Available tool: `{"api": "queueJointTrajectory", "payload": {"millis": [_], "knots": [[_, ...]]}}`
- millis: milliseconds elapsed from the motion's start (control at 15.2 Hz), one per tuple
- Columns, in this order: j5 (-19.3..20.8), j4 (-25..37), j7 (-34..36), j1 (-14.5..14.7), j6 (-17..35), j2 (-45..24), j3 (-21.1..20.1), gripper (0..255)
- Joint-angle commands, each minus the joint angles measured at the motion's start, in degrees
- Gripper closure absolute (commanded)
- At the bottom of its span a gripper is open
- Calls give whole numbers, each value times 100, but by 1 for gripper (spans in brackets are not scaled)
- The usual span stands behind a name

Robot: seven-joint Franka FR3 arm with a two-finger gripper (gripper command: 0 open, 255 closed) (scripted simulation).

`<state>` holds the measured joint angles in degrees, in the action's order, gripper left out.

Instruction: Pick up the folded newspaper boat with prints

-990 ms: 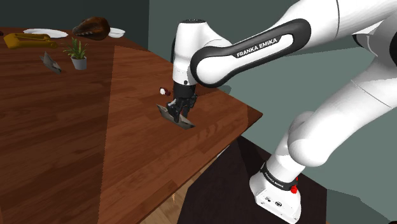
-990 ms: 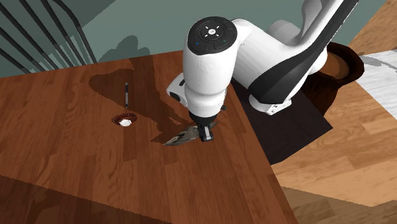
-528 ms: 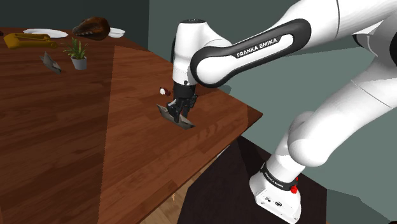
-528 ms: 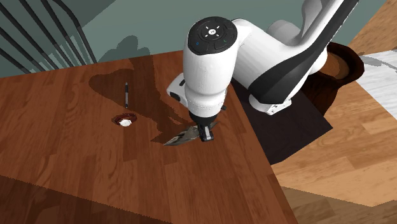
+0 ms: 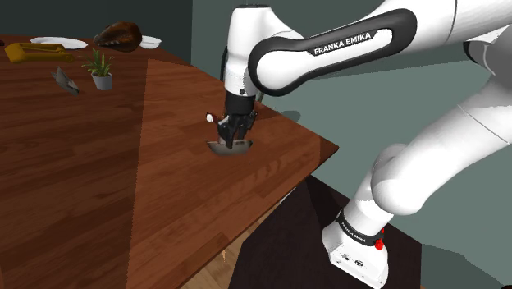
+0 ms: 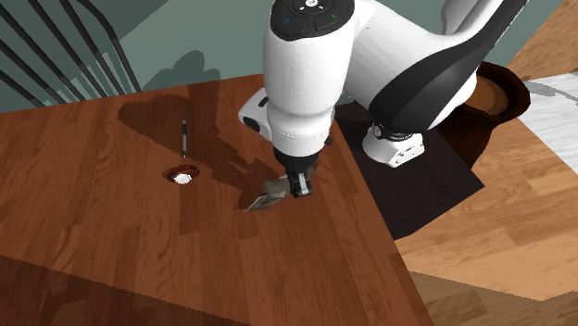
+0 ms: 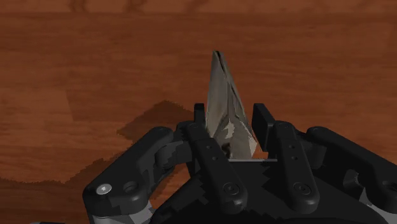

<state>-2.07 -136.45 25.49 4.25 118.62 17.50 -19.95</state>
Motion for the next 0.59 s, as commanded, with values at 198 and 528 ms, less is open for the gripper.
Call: {"api": "queueJointTrajectory", "payload": {"millis": [198, 528], "knots": [[-26, 268, -47, 4, -397, 133, 41, 255], [-36, 453, -74, 4, -649, 203, 66, 255]]}}
